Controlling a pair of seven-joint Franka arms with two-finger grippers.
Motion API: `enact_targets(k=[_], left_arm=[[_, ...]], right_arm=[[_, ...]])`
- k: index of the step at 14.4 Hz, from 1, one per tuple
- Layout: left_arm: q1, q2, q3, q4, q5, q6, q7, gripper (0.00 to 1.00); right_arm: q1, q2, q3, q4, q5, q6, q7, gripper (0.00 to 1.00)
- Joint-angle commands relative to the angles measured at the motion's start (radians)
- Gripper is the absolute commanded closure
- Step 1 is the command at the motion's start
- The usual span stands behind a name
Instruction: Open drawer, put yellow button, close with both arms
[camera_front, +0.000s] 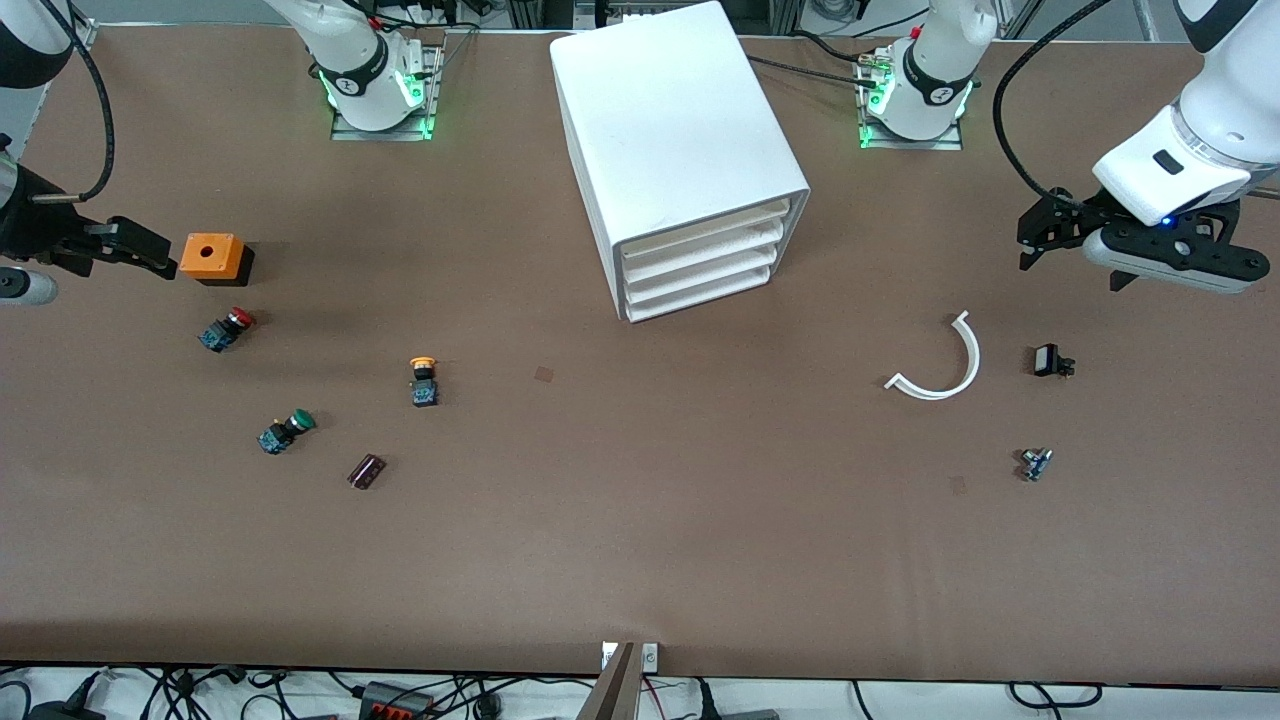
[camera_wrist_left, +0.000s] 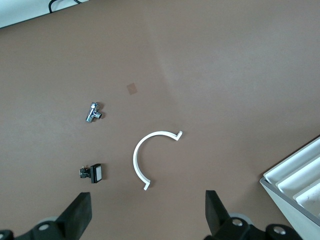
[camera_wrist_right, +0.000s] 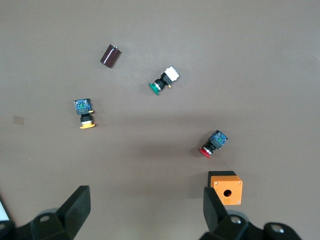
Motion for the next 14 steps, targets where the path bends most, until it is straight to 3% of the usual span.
enact_targets(k=[1, 8, 14], left_arm=[[-0.001, 0.016, 0.001, 0.035, -0.013, -0.021, 0.019, 0.00], [-0.001, 0.016, 0.001, 0.035, -0.015, -0.023, 0.019, 0.00], [-0.001, 0.016, 0.001, 0.035, -0.004, -0.048, 0.019, 0.00]], right_arm=[[-0.004, -0.012, 0.007, -0.015, -0.011, 0.013, -0.014, 0.00], [0.007, 0.014, 0.014, 0.003, 0.001, 0.012, -0.014, 0.00], [0.094, 0.109, 0.013, 0.005, 0.001, 0.039, -0.011, 0.00]])
